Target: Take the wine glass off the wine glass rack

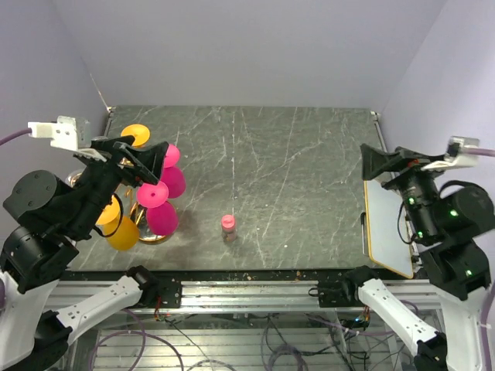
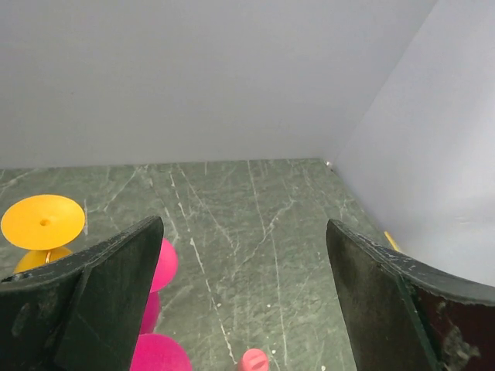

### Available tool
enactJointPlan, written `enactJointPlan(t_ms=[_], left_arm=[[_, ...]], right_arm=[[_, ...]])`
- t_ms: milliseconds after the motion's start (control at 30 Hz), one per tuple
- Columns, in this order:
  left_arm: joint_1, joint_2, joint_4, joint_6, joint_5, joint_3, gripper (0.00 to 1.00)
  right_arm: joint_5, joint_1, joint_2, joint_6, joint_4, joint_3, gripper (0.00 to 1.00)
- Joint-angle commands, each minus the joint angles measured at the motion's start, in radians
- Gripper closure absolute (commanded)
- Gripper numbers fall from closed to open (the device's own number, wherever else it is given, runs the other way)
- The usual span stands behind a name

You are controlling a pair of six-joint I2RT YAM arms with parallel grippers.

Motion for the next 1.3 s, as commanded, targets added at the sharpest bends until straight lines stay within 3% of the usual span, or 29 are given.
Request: enactJointPlan(t_ms=[0, 267, 500, 633, 933, 1100, 1267], left_arm=[[0.005, 0.049, 0.012, -0.004, -0.027, -0.003, 0.03], [0.042, 0.201, -0.008, -0.021, 0.009, 0.035, 0.02], [0.192, 0.345, -0.043, -0.063, 0.154, 0.075, 0.02], [0.263, 0.387, -0.124, -0.156, 0.169, 0.09, 0.01], [0.323, 0.23, -0.328, -0.504, 0.006, -0.003, 0.15], [0.33, 0.139, -0.529, -0.676, -0.115, 0.028, 0.16], [0.332, 0.03, -0.613, -0.812, -0.082, -0.027, 0.14]], right_arm=[[0.021, -0.007, 0.048, 0.039, 0.02, -0.083, 0.01], [-0.053, -0.018, 0.19, 0.12, 0.076, -0.24, 0.01], [-0.145, -0.027, 0.3, 0.178, 0.151, -0.359, 0.01], [-0.177, -0.03, 0.328, 0.204, 0.18, -0.406, 0.0], [-0.235, -0.035, 0.337, 0.247, 0.262, -0.463, 0.0], [-0.249, -0.036, 0.355, 0.258, 0.279, -0.474, 0.0], [-0.268, -0.037, 0.363, 0.281, 0.323, -0.498, 0.0]])
